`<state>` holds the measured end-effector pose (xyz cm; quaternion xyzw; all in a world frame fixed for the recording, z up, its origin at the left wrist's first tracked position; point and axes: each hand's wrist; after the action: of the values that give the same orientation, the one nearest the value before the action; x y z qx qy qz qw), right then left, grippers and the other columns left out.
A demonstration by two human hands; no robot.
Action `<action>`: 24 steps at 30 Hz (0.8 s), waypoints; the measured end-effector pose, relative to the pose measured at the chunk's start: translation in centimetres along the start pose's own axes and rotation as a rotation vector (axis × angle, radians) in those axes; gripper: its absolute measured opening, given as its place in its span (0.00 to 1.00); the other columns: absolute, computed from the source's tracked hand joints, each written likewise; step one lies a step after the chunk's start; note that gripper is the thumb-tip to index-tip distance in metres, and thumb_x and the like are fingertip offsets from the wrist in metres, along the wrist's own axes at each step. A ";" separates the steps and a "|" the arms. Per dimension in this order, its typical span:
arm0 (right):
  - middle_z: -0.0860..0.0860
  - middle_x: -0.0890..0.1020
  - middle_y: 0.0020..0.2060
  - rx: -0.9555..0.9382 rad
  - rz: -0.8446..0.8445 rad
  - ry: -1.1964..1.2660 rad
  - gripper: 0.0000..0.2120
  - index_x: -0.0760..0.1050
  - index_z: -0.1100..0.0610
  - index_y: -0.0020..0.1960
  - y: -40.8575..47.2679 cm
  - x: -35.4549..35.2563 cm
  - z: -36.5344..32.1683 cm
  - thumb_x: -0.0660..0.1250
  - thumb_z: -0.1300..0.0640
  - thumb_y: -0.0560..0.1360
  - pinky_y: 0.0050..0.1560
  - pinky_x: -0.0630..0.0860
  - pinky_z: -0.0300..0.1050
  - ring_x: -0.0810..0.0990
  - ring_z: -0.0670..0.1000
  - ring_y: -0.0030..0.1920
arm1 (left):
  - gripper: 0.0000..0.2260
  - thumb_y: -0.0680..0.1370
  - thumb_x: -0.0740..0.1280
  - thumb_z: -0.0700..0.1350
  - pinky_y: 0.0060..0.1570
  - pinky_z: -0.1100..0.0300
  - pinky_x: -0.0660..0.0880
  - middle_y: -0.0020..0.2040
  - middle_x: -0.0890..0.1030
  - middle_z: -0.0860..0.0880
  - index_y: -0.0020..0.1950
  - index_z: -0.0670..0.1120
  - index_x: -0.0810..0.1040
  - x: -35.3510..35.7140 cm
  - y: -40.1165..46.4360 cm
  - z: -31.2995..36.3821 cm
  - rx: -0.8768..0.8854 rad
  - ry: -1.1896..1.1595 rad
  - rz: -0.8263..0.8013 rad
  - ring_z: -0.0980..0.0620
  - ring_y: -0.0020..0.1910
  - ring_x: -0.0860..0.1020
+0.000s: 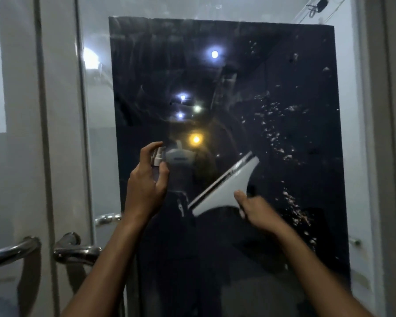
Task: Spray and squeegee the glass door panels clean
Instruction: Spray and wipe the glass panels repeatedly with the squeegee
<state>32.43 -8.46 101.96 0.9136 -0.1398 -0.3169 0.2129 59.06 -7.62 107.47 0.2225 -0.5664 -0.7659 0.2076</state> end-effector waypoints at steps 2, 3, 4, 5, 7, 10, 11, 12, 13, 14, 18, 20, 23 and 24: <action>0.49 0.77 0.24 0.083 0.003 0.097 0.32 0.72 0.55 0.25 -3.8 2.9 3.2 0.54 0.36 0.80 0.43 0.72 0.46 0.78 0.52 0.33 | 0.17 0.82 0.62 0.44 0.32 0.69 0.70 0.39 0.78 0.54 0.70 0.53 0.68 0.4 -1.3 0.0 -0.020 -0.012 -0.016 0.58 0.34 0.77; 0.48 0.76 0.23 0.119 0.015 0.159 0.32 0.72 0.54 0.26 -5.2 3.9 4.0 0.54 0.36 0.80 0.42 0.72 0.46 0.77 0.51 0.32 | 0.17 0.82 0.63 0.44 0.32 0.70 0.70 0.40 0.79 0.53 0.70 0.53 0.68 0.5 -1.9 0.0 -0.027 -0.019 -0.027 0.59 0.35 0.78; 0.48 0.76 0.23 0.138 0.032 0.210 0.32 0.72 0.55 0.26 -5.8 4.5 4.2 0.54 0.37 0.81 0.42 0.73 0.46 0.77 0.51 0.31 | 0.17 0.82 0.63 0.43 0.33 0.70 0.71 0.42 0.79 0.53 0.70 0.53 0.68 0.6 -2.3 0.0 -0.032 -0.026 -0.038 0.59 0.36 0.78; 0.49 0.76 0.23 0.140 0.040 0.246 0.31 0.72 0.55 0.27 -5.8 4.6 3.8 0.54 0.37 0.81 0.41 0.72 0.45 0.77 0.51 0.31 | 0.17 0.82 0.63 0.43 0.33 0.70 0.71 0.42 0.79 0.53 0.70 0.53 0.68 0.6 -2.7 0.1 -0.039 -0.033 -0.047 0.59 0.37 0.78; 0.50 0.77 0.25 0.108 0.069 0.295 0.30 0.73 0.55 0.28 -4.0 3.9 1.9 0.55 0.38 0.81 0.41 0.71 0.46 0.77 0.52 0.31 | 0.17 0.82 0.63 0.43 0.33 0.71 0.71 0.42 0.79 0.54 0.70 0.53 0.68 0.8 -3.2 0.4 -0.045 -0.048 -0.053 0.58 0.38 0.79; 0.51 0.76 0.26 0.049 0.124 0.368 0.30 0.73 0.55 0.29 -1.0 2.7 -1.0 0.55 0.37 0.81 0.38 0.69 0.45 0.75 0.52 0.31 | 0.17 0.82 0.63 0.43 0.35 0.65 0.75 0.43 0.80 0.53 0.69 0.55 0.68 1.2 -3.7 0.7 -0.058 -0.065 -0.058 0.57 0.36 0.79; 0.50 0.76 0.26 0.040 0.138 0.376 0.30 0.72 0.55 0.29 -0.7 2.7 -1.0 0.55 0.36 0.81 0.37 0.69 0.44 0.75 0.52 0.31 | 0.17 0.82 0.63 0.43 0.36 0.62 0.76 0.44 0.81 0.52 0.69 0.55 0.68 1.4 -4.0 0.8 -0.067 -0.066 -0.061 0.56 0.36 0.79; 0.50 0.76 0.26 0.047 0.144 0.363 0.30 0.72 0.55 0.29 -0.9 3.0 -0.4 0.55 0.37 0.81 0.36 0.68 0.44 0.74 0.51 0.30 | 0.17 0.82 0.63 0.43 0.36 0.60 0.76 0.44 0.81 0.52 0.69 0.56 0.68 1.6 -4.3 0.8 -0.075 -0.068 -0.064 0.56 0.36 0.79; 0.50 0.76 0.26 0.068 0.144 0.338 0.30 0.72 0.56 0.29 -1.6 3.7 1.0 0.55 0.38 0.81 0.35 0.67 0.43 0.74 0.51 0.29 | 0.17 0.82 0.63 0.43 0.36 0.60 0.76 0.44 0.81 0.52 0.69 0.56 0.68 1.7 -4.6 0.8 -0.082 -0.069 -0.066 0.56 0.37 0.79; 0.50 0.75 0.25 0.106 0.139 0.316 0.30 0.72 0.55 0.28 -2.8 4.6 3.0 0.55 0.38 0.81 0.33 0.67 0.43 0.73 0.50 0.28 | 0.17 0.82 0.63 0.43 0.37 0.59 0.76 0.44 0.81 0.53 0.69 0.56 0.68 1.8 -4.9 0.8 -0.086 -0.072 -0.069 0.57 0.37 0.79; 0.47 0.70 0.19 0.272 0.115 0.267 0.30 0.66 0.53 0.25 -9.5 8.2 11.5 0.53 0.38 0.80 0.35 0.66 0.44 0.70 0.48 0.26 | 0.17 0.82 0.63 0.42 0.38 0.53 0.78 0.44 0.81 0.52 0.69 0.56 0.68 2.0 -6.4 0.6 -0.094 -0.078 -0.076 0.54 0.38 0.80; 0.47 0.69 0.19 0.262 0.145 0.253 0.30 0.66 0.53 0.26 -10.5 8.5 12.6 0.52 0.38 0.80 0.35 0.67 0.44 0.70 0.48 0.26 | 0.17 0.82 0.63 0.42 0.37 0.52 0.79 0.45 0.81 0.52 0.70 0.56 0.68 2.4 -7.2 0.6 -0.110 -0.080 -0.077 0.54 0.37 0.80; 0.48 0.70 0.21 0.221 0.142 0.283 0.29 0.68 0.55 0.28 -9.7 8.0 11.2 0.53 0.40 0.82 0.33 0.67 0.43 0.71 0.48 0.27 | 0.18 0.82 0.63 0.42 0.37 0.52 0.79 0.46 0.81 0.52 0.70 0.56 0.67 3.2 -8.4 0.8 -0.127 -0.091 -0.087 0.55 0.37 0.80; 0.48 0.71 0.22 0.201 0.151 0.299 0.29 0.68 0.55 0.28 -9.2 7.6 10.6 0.54 0.40 0.82 0.33 0.66 0.43 0.71 0.48 0.27 | 0.18 0.82 0.63 0.42 0.37 0.53 0.79 0.47 0.81 0.52 0.70 0.56 0.67 3.7 -8.9 0.9 -0.131 -0.094 -0.094 0.55 0.37 0.79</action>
<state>32.59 -6.57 86.07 0.9541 -0.2058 -0.1452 0.1619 54.97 -6.63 98.76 0.1988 -0.5131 -0.8198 0.1587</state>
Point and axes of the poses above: each hand's wrist, its own y-axis towards the middle knuckle, its own x-axis out of the palm, z = x × y
